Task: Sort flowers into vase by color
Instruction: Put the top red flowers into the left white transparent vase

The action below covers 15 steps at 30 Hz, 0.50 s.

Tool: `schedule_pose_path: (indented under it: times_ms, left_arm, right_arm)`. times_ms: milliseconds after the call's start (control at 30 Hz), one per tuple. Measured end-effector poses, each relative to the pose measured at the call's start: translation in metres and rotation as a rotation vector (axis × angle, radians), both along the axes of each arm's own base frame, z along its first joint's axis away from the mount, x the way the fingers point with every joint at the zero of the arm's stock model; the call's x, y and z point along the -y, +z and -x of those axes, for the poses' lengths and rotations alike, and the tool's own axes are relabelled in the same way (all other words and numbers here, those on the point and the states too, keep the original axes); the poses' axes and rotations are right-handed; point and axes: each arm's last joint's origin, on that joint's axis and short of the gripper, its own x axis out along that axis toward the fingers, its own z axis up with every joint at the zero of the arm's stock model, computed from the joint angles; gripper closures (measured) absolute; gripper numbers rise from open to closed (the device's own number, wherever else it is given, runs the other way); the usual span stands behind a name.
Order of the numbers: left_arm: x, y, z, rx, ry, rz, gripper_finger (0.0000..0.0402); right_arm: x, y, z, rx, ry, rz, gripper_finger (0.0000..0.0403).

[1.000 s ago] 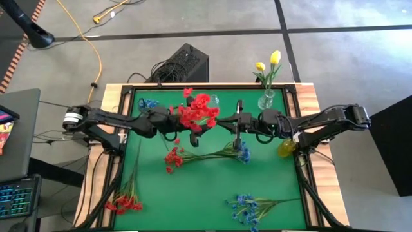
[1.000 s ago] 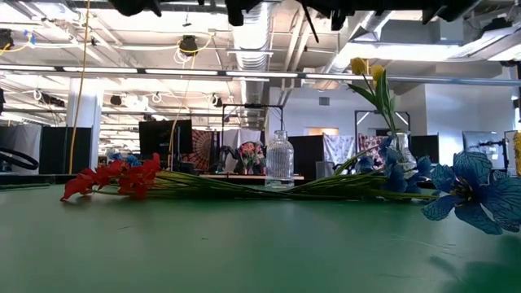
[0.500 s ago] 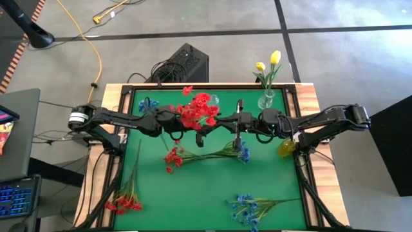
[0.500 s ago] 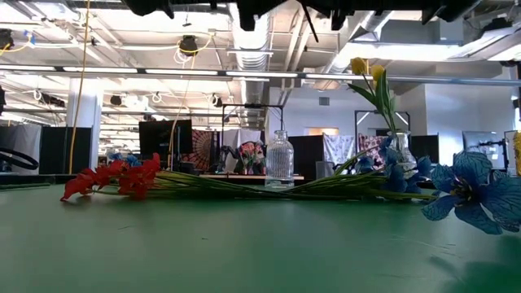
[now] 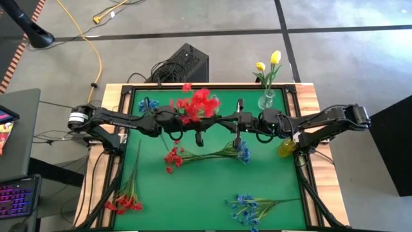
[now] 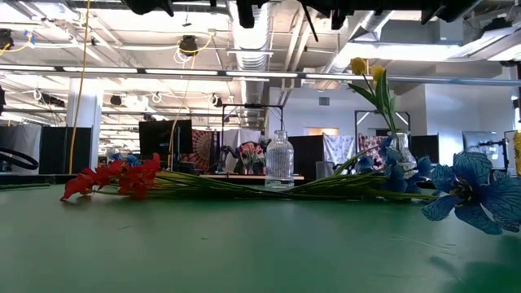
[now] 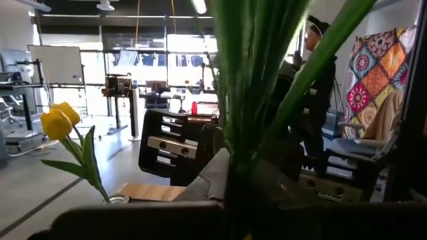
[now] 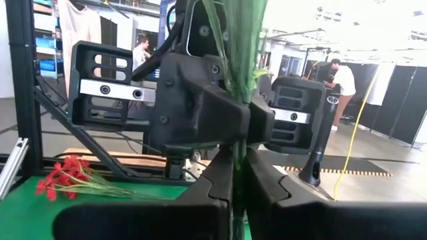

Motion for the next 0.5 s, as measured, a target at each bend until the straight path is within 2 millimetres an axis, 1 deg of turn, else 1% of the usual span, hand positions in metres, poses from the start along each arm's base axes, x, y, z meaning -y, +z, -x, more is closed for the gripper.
schedule_pose_path:
  times_ms: [167, 267, 400, 500]
  left_arm:
    - [0.0002, 0.0013, 0.0003, 0.014, -0.002, 0.002, 0.0394]
    - [-0.0003, 0.0012, 0.0004, 0.015, 0.002, 0.003, 0.0394]
    - [-0.0003, 0.0011, 0.0004, 0.014, 0.003, 0.004, 0.0394]
    - [-0.0033, -0.0001, 0.0010, -0.008, 0.029, 0.014, 0.0395]
  right_arm:
    - [-0.0016, 0.0008, 0.0001, 0.009, 0.007, -0.005, 0.0322]
    - [-0.0018, 0.0009, 0.0001, 0.009, 0.007, 0.004, 0.0295]
    - [-0.0017, 0.0004, 0.0001, 0.004, 0.008, -0.001, 0.0238]
    - [-0.0016, 0.0010, 0.0046, -0.034, 0.008, -0.001, 0.0188]
